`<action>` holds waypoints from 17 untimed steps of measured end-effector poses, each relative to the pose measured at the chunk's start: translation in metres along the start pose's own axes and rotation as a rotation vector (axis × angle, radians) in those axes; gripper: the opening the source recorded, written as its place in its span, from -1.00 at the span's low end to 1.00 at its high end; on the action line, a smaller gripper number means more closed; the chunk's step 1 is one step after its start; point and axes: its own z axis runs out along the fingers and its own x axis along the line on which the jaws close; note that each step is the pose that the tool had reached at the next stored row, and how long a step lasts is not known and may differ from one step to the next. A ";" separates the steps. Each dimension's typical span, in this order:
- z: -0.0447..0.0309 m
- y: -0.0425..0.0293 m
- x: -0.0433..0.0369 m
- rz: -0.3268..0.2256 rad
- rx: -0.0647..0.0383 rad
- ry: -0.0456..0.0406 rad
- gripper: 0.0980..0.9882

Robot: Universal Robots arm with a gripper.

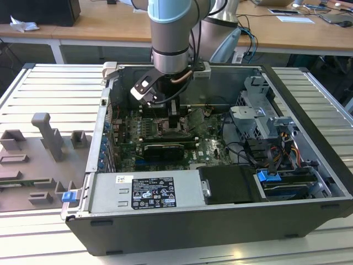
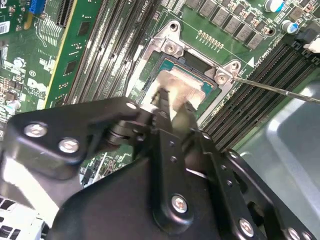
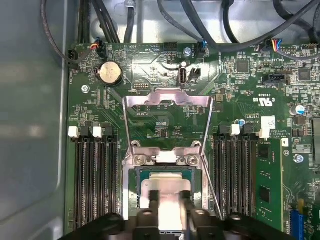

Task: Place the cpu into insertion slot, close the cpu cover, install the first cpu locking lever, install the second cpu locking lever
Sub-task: 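Place the cpu into insertion slot, then close the cpu cover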

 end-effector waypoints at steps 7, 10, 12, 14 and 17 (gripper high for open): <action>-0.0035 0.0003 0.0001 0.000 0.000 0.0002 -0.98; -0.0039 0.0003 0.0000 0.000 0.000 0.0001 -0.98; -0.0051 0.0004 0.0000 0.000 0.000 -0.0002 -0.98; -0.0082 0.0007 0.0000 0.000 0.000 -0.0001 -0.98; -0.0146 0.0012 0.0001 0.000 0.000 -0.0010 -0.98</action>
